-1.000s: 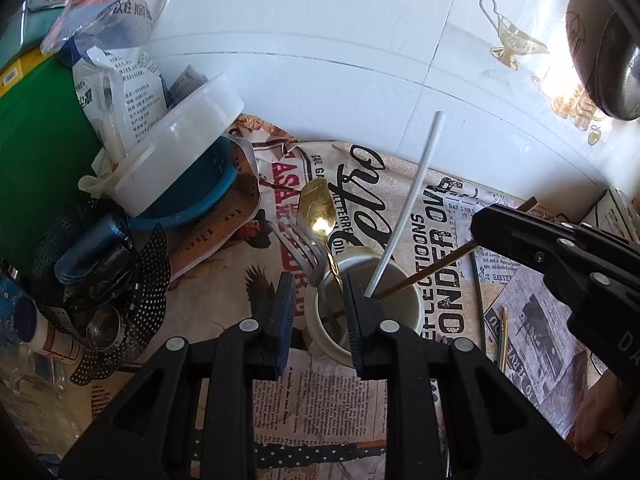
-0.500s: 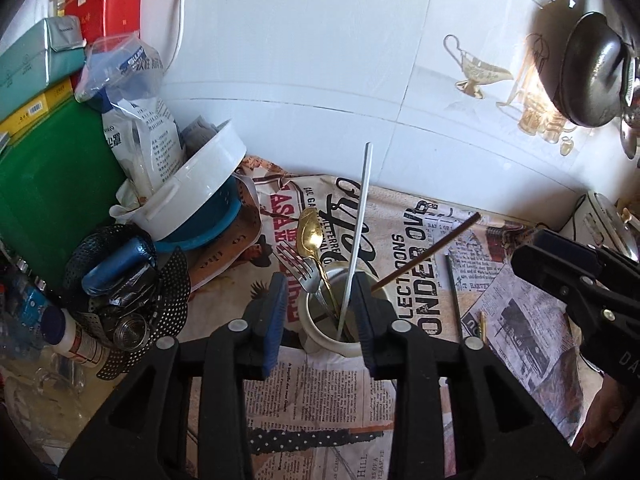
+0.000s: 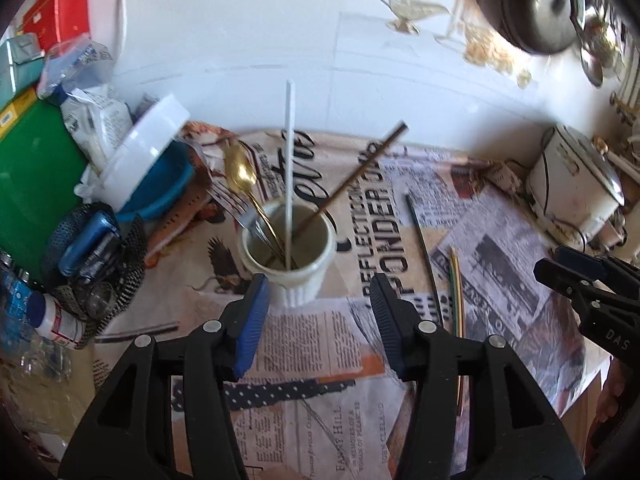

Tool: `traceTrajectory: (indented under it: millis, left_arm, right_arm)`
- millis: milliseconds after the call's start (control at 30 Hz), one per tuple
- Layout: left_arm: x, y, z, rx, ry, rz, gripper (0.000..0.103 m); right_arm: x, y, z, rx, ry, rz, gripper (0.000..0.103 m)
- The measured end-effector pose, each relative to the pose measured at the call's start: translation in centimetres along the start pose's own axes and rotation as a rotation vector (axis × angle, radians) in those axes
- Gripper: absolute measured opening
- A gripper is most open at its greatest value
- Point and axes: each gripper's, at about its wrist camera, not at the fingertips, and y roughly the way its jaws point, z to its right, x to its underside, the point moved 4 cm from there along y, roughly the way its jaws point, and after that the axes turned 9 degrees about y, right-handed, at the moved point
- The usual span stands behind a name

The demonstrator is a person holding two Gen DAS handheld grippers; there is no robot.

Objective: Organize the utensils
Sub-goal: 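Open both tools and move them back over the utensil pile, then grasp a grey chopstick with the left tool while the right tool grasps a pink chopstick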

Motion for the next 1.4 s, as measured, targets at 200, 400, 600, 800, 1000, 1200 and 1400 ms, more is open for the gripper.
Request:
traceTrajectory:
  millis: [200, 400, 600, 800, 1000, 1200, 1400]
  left_arm:
    - [2.7, 2.9, 2.7, 0.035, 0.041, -0.111, 0.051]
    - [5.3, 6.1, 4.4, 0.045, 0.06, -0.208, 0.051]
    - [7.2, 8.8, 6.2, 0.058, 0.073, -0.282, 0.051]
    - [7.3, 10.4, 7.8, 0.063, 0.104, -0.299, 0.051]
    - [6.3, 11.9, 8.2, 0.059, 0.108, -0.3, 0.05]
    - [5.2, 13.4, 8.5, 0.049, 0.107, -0.296, 0.042]
    - [4.9, 14.5, 8.8, 0.017, 0.125, -0.291, 0.033]
  right_arm:
    - [3.9, 3.4, 3.3, 0.033, 0.1, -0.138, 0.044]
    - [7.4, 7.0, 4.7, 0.058, 0.129, -0.251, 0.044]
    - [9.0, 9.4, 4.1, 0.044, 0.115, -0.318, 0.044]
    - [9.5, 10.4, 3.6, 0.047, 0.081, -0.331, 0.038]
    - [9.1, 10.2, 4.3, 0.039, 0.082, -0.31, 0.036]
    - [8.2, 10.8, 4.6, 0.035, 0.079, -0.299, 0.036]
    - [7.4, 11.6, 4.6, 0.044, 0.066, -0.293, 0.034]
